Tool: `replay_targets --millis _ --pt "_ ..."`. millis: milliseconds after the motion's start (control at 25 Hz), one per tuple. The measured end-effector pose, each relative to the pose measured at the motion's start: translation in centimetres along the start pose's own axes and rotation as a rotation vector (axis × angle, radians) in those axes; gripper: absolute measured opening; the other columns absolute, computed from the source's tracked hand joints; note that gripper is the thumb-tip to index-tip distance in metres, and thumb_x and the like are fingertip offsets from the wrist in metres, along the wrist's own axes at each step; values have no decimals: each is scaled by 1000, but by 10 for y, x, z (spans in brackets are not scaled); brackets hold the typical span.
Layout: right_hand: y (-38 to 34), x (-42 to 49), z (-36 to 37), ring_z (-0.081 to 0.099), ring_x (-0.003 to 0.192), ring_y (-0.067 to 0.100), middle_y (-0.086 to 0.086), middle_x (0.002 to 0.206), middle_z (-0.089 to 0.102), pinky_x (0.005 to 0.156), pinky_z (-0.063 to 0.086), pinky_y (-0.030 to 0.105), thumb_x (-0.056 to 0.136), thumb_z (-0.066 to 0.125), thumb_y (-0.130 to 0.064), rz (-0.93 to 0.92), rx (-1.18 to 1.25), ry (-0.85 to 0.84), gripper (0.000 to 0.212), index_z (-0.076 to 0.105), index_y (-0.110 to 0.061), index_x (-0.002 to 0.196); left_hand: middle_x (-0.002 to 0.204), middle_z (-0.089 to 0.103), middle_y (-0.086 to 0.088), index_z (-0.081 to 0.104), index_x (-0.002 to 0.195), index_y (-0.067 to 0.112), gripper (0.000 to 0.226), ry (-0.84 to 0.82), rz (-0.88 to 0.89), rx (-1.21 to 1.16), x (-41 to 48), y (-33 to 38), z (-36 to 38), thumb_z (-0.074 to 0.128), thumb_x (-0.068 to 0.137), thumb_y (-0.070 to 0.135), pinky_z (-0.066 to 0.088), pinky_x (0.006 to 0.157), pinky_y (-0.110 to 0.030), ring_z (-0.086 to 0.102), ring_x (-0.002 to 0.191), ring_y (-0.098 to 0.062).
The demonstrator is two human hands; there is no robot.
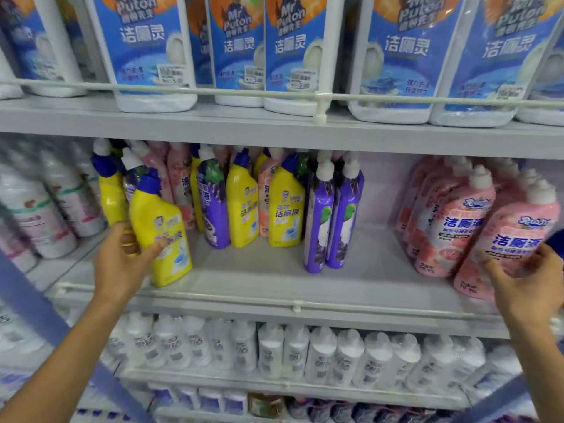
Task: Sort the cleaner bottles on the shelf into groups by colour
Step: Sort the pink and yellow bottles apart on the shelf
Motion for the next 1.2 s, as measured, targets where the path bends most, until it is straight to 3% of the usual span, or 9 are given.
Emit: replay_targets --millis 160,280,360,480,640,1000,1200 --pt "-13 -8 0 68 107 28 5 125 68 92 56 54 64 82 -73 -21 -33 -1 93 50 -22 135 107 70 -11 57 97 29 33 19 22 -53 -4 6 0 84 81 18 57 84 -48 69 93 -33" --pt "-25 -12 -2 65 112 34 11 128 66 97 52 54 68 84 -62 -44 -36 -4 85 51 -20 134 109 70 -9 59 112 20 40 1 38 -54 -9 11 8 84 81 18 54 83 -42 67 93 -29" --pt "-32 -17 -4 63 113 35 14 130 64 97 50 48 73 87 -49 -44 -24 0 82 50 -14 137 110 68 -8 59 116 16 43 1 37 -51 -9 11 10 84 81 18 52 80 -37 65 93 -27" --pt "-37 -23 -5 61 115 33 15 131 62 93 45 36 76 88 -39 -30 -21 4 82 47 -9 141 108 65 -6 58 101 34 35 2 35 -62 -7 7 10 84 82 21 55 76 -32 64 95 -30" --pt "-39 -23 -5 60 117 32 16 133 61 92 44 34 77 87 -40 -17 -24 -3 84 46 -7 143 112 67 -5 56 97 42 35 9 10 -42 -8 3 6 84 80 30 57 86 -55 67 99 -34" --pt "-33 -21 -2 62 115 32 13 131 62 96 51 47 75 87 -47 -23 -51 12 84 47 -12 140 113 68 -8 56 99 38 34 18 -6 -29 -7 -3 5 84 79 33 56 86 -56 67 99 -34" --pt "-32 -19 -2 61 115 34 14 130 63 96 50 48 75 88 -45 -37 -66 24 84 48 -10 139 109 67 -8 58 115 21 43 22 1 -30 -7 1 6 84 81 26 56 86 -52 66 97 -35"
Point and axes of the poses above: each hand's wrist, its own x-axis towards the middle knuckle, its own z-axis out of the palm, y = z × x, the point moved 7 cm from there along x, towards the middle knuckle
